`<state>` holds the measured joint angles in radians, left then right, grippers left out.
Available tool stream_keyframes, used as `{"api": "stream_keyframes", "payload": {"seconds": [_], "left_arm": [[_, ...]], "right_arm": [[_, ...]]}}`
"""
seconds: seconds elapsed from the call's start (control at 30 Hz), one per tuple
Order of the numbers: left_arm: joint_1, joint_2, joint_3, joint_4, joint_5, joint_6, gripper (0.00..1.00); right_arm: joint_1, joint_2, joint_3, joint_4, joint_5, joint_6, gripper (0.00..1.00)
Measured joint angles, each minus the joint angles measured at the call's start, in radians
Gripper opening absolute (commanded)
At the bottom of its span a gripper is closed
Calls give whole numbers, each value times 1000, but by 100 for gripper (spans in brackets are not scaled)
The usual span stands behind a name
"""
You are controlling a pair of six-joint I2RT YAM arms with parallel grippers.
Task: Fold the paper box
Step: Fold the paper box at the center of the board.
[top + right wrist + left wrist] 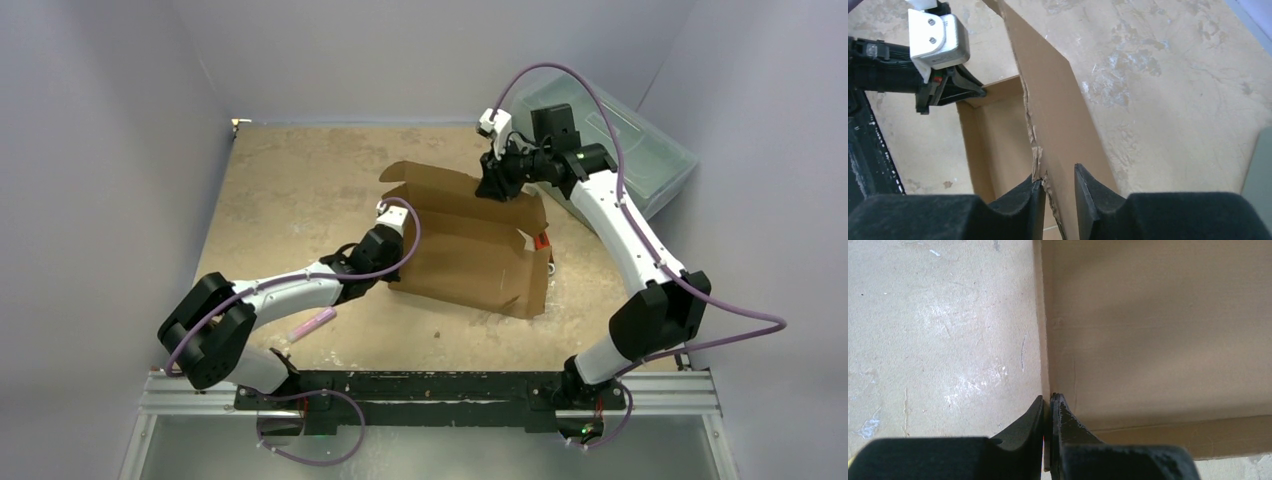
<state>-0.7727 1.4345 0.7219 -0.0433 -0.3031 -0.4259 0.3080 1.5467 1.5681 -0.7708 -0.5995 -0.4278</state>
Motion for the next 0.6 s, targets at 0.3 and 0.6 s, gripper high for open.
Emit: {"api": "stream_keyframes", "payload": {"seconds": [0.3,0.6], "left_arm": [[0,2,3,-5,1,0,0],[2,8,19,-19,13,26,10]], "right_arm": [[-24,15,5,-5,-17,-17,10],[-30,43,48,-72,-97,-82,0]]}}
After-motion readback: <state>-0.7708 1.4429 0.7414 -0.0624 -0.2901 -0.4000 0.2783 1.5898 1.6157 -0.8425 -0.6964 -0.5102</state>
